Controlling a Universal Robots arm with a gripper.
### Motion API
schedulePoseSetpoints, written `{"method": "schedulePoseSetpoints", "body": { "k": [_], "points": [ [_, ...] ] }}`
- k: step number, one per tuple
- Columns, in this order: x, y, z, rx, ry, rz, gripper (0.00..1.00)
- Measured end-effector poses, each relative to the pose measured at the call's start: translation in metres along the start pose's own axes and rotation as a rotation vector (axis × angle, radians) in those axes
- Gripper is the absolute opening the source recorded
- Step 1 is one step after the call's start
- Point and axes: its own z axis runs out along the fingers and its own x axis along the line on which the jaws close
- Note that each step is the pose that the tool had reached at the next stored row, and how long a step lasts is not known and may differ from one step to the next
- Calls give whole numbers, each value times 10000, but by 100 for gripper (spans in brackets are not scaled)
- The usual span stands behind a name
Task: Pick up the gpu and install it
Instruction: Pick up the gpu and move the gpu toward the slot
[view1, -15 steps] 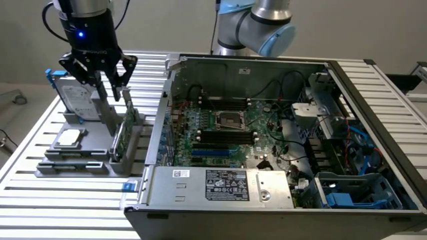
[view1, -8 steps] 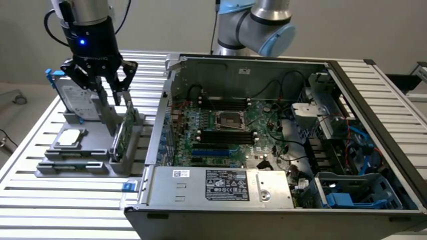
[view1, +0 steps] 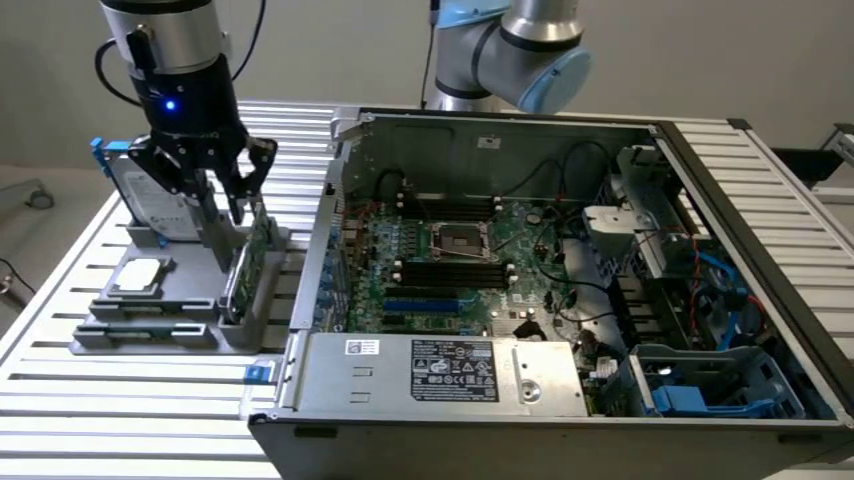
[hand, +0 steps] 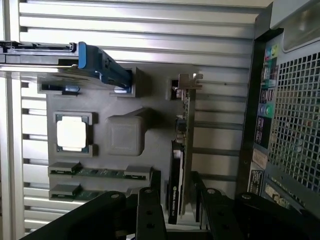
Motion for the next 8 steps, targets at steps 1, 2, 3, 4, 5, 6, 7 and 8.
{"method": "schedulePoseSetpoints", "body": {
  "k": [1,2,3,4,5,6,7,8],
  "points": [
    [-1,-1,18,0,-1,-16,36],
    [-2,-2,36,3,-1,-37,36],
    [-3,-3,54,6,-2,-59,36],
    [-4,-4,74,9,-4,-80,36],
    [-5,-6,92,13,-3,-99,36],
    [-6,-7,110,16,-4,-114,36],
    [-7,-9,127,20,-4,-132,36],
    [-8,-9,144,24,-5,-149,36]
  ]
}}
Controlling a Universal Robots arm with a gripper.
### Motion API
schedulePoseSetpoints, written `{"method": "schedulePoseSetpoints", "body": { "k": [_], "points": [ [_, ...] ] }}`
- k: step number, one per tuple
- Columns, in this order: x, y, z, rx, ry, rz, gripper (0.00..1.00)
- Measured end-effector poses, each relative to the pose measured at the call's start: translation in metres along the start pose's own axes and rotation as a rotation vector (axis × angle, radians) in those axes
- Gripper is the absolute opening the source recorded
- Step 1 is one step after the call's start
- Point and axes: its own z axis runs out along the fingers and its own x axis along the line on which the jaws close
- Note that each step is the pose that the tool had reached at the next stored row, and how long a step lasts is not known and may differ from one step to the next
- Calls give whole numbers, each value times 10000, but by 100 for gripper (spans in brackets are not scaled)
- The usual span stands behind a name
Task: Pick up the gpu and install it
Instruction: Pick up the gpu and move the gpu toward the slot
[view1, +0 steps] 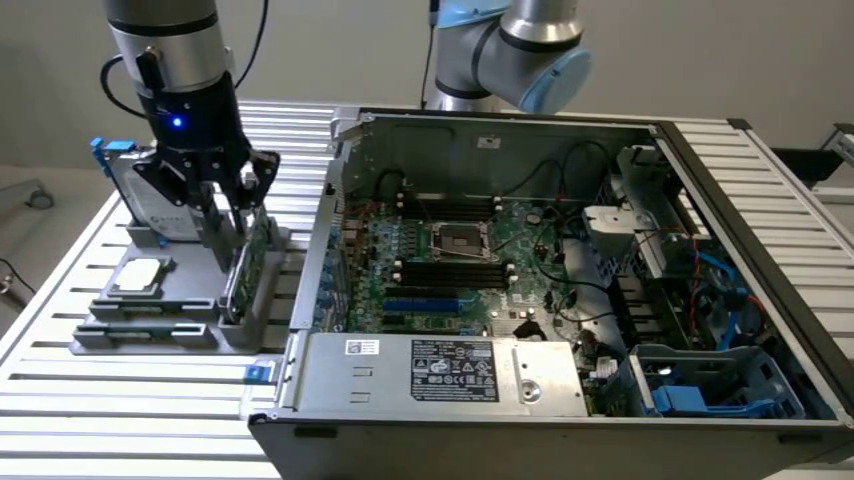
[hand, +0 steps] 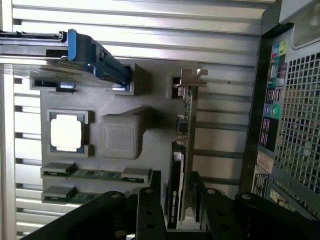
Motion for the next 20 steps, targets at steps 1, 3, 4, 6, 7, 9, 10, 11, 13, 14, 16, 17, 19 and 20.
{"method": "schedulePoseSetpoints", "body": {
  "k": [1,3,4,6,7,9,10,11,13,14,16,17,19,20],
  "points": [
    [-2,-1,15,5,-1,-18,36],
    [-8,-5,45,14,-8,-56,36],
    [-11,-7,58,19,-13,-71,36],
    [-18,-12,84,27,-24,-89,36],
    [-21,-15,98,30,-29,-93,36],
    [-22,-19,135,31,-43,-91,36],
    [-23,-18,153,31,-51,-92,36],
    [-25,-18,171,32,-59,-92,36],
    [-27,-18,207,35,-83,-92,36],
    [-28,-17,225,36,-95,-92,36],
    [-29,-15,261,37,-121,-90,36],
    [-30,-15,280,38,-130,-90,36],
    [-32,-13,316,39,-149,-89,36],
    [-33,-13,334,39,-159,-88,36]
  ]
}}
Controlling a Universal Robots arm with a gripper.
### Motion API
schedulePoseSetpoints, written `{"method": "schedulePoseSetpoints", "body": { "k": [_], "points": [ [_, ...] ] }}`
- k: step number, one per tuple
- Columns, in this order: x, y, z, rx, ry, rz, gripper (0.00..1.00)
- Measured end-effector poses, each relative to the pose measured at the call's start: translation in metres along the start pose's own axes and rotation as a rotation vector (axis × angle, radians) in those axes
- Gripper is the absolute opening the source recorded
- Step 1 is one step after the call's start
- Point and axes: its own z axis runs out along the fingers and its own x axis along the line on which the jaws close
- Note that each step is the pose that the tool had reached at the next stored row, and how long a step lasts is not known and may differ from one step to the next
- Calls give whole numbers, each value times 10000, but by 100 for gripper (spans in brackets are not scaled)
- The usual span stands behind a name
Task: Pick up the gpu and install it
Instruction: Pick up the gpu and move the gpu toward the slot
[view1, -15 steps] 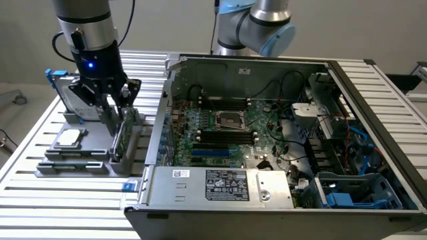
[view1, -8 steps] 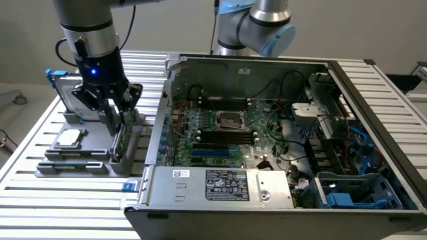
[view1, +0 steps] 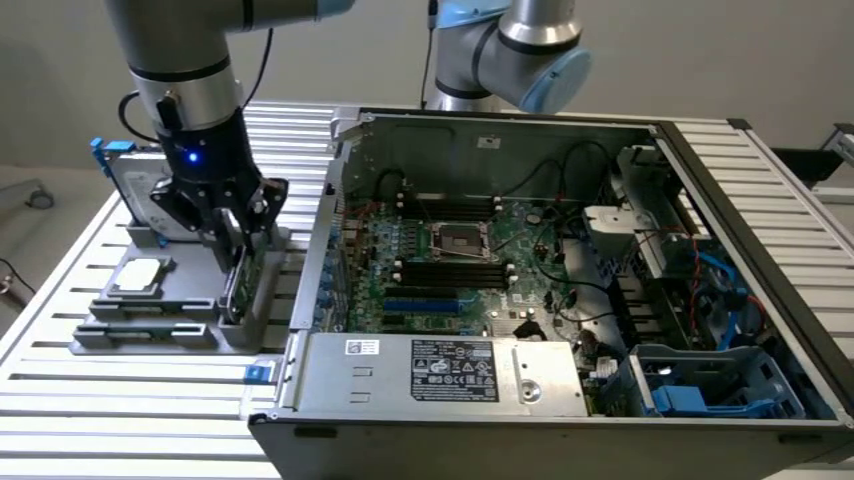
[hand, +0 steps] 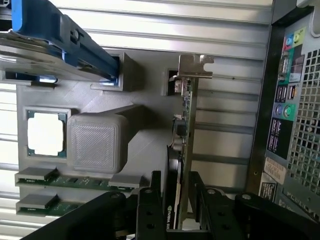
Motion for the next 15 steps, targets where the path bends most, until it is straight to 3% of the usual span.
{"method": "schedulePoseSetpoints", "body": {
  "k": [5,10,15],
  "points": [
    [-1,3,82,4,-57,2,36],
    [11,5,90,5,-62,4,36],
    [20,-9,114,10,-106,4,36]
  ]
}}
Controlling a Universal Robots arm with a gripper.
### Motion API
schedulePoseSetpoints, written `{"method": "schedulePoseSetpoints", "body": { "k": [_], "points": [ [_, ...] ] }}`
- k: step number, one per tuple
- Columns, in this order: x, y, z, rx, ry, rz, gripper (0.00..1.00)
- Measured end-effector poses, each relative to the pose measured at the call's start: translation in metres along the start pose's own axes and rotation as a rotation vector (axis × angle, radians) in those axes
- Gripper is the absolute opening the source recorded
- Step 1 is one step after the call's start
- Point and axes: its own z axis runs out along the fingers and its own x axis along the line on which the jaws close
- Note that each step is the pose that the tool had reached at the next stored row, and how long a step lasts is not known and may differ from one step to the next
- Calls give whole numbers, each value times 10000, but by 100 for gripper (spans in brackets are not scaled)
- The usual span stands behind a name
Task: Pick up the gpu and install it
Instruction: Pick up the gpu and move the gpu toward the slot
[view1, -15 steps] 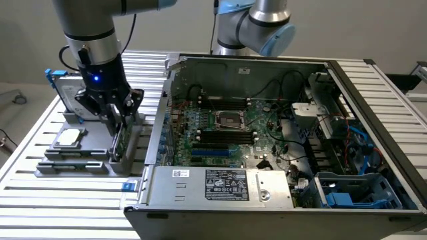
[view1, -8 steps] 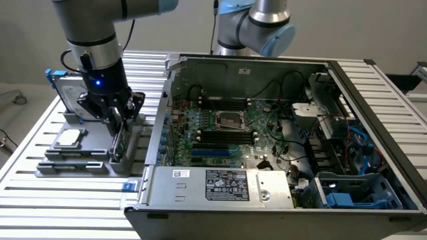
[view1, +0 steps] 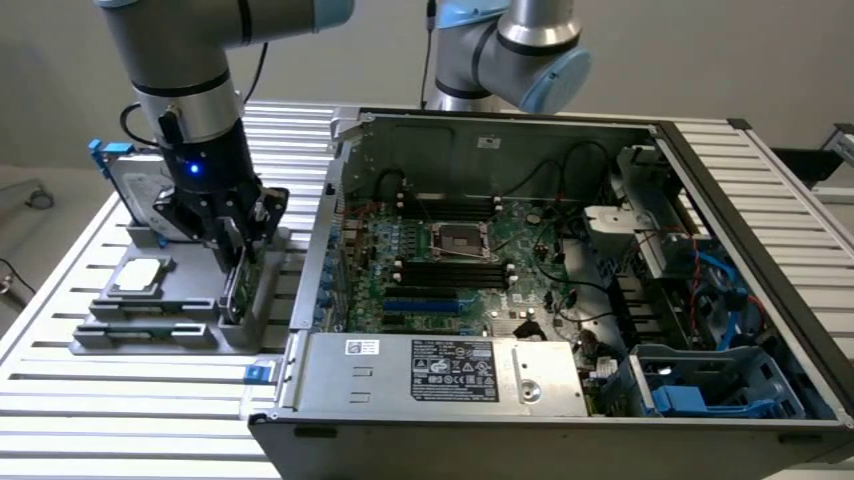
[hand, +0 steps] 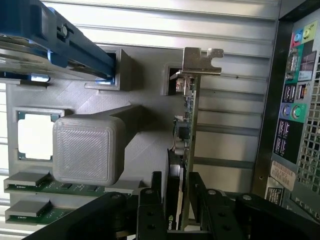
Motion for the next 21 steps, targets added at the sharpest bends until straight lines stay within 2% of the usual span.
{"method": "schedulePoseSetpoints", "body": {
  "k": [5,7,8,17,21],
  "points": [
    [0,-1,1,0,-8,1,36],
    [0,-1,1,-1,-8,2,27],
    [0,-1,1,-1,-7,1,26],
    [0,-1,0,-6,-10,36,26],
    [0,-1,-3,-11,9,427,26]
  ]
}}
